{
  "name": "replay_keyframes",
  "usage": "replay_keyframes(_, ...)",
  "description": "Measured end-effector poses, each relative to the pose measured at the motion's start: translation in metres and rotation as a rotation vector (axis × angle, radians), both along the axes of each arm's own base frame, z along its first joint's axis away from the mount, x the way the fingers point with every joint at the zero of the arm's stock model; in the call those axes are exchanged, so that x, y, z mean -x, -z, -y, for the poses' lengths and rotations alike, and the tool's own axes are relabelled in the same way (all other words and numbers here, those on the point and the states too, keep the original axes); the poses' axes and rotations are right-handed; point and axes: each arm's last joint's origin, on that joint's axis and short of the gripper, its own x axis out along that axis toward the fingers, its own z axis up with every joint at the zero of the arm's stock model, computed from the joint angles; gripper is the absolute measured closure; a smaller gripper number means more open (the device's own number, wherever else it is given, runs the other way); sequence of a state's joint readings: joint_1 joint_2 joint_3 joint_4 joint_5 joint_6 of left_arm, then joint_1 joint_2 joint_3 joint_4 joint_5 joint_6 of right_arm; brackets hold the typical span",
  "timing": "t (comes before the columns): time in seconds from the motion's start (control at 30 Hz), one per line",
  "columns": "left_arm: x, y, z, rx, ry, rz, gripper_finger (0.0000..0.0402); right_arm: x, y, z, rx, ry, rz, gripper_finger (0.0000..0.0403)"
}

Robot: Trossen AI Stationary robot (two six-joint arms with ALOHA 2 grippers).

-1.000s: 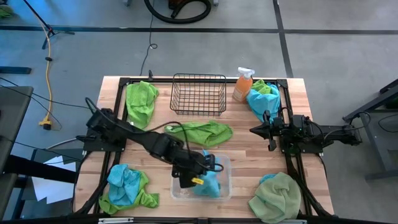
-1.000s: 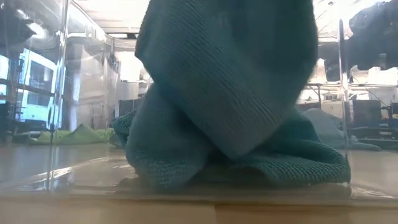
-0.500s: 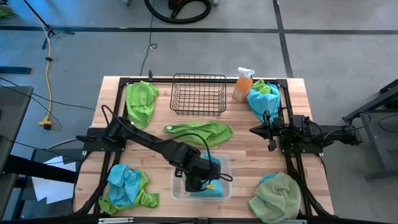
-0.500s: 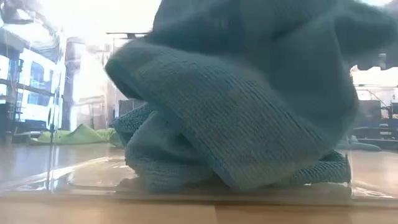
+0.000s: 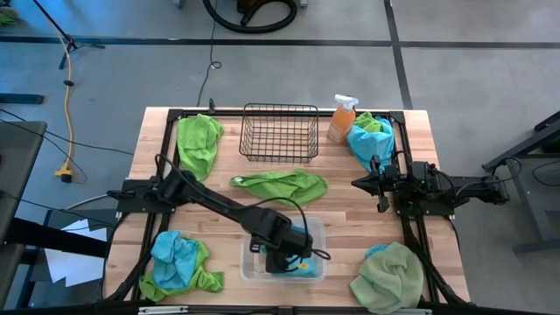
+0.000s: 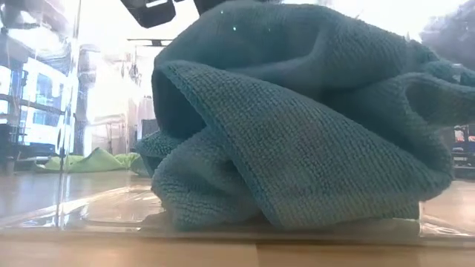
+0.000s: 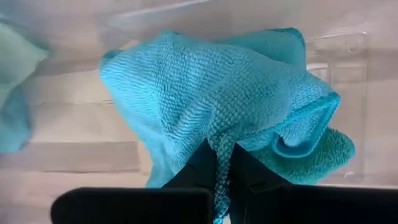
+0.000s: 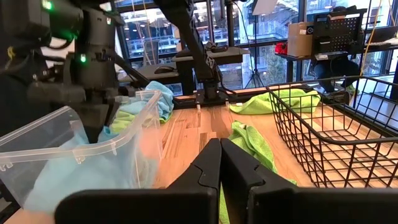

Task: Sort microfiber towel by color & place in baskets
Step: Put the middle blue towel into the transparent bin

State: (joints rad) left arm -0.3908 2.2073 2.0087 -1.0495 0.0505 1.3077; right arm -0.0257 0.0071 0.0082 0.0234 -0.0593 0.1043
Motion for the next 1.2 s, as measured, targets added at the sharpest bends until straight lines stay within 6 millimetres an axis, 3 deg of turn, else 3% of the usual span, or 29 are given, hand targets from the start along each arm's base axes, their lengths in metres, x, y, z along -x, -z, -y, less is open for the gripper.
replay_keyframes(0.43, -0.011, 0.047, 0.003, -0.007, -0.02, -0.111, 0.0399, 0.0, 0.0, 0.0, 0.0, 0.0, 0.0, 0.0402)
replay_keyframes(0.73, -0.017, 0.049, 0.005, 0.023, -0.068, -0.074, 0.0378, 0.0, 0.0, 0.0, 0.0, 0.0, 0.0, 0.0402)
replay_keyframes(1.2, -0.018, 0.049, 0.007, 0.04, -0.197, -0.069, 0.026, 0.0, 0.0, 0.0, 0.0, -0.001, 0.0, 0.0402)
